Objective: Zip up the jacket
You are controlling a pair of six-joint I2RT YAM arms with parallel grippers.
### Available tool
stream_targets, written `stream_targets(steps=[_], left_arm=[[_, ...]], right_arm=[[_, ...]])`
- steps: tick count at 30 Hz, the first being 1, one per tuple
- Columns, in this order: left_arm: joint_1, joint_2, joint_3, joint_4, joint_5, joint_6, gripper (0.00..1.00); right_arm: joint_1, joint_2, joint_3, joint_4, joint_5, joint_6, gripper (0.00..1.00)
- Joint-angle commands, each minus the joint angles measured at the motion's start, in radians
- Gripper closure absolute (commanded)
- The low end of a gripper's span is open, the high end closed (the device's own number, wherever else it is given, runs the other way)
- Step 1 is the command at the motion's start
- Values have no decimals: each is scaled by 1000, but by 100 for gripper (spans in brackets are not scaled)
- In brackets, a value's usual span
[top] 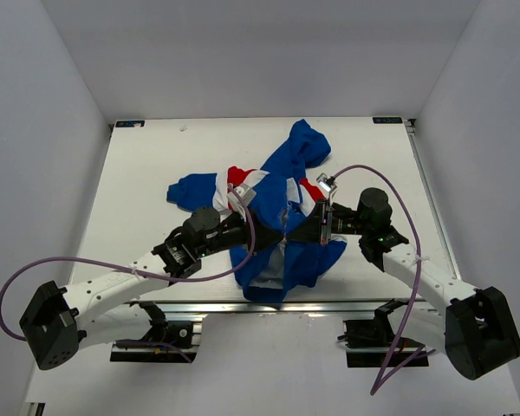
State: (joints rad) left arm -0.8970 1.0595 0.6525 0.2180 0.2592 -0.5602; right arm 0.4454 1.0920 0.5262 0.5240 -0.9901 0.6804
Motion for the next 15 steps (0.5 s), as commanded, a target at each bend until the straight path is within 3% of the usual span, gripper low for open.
stream_targets(steps=[1,15], left_arm=[[-6,14,26,11,92,-23,100],[0,11,-7,41,163,-70,100]], right_arm=[[1,-30,26,70,13,-31,100],[1,-86,15,57,21,-78,100]])
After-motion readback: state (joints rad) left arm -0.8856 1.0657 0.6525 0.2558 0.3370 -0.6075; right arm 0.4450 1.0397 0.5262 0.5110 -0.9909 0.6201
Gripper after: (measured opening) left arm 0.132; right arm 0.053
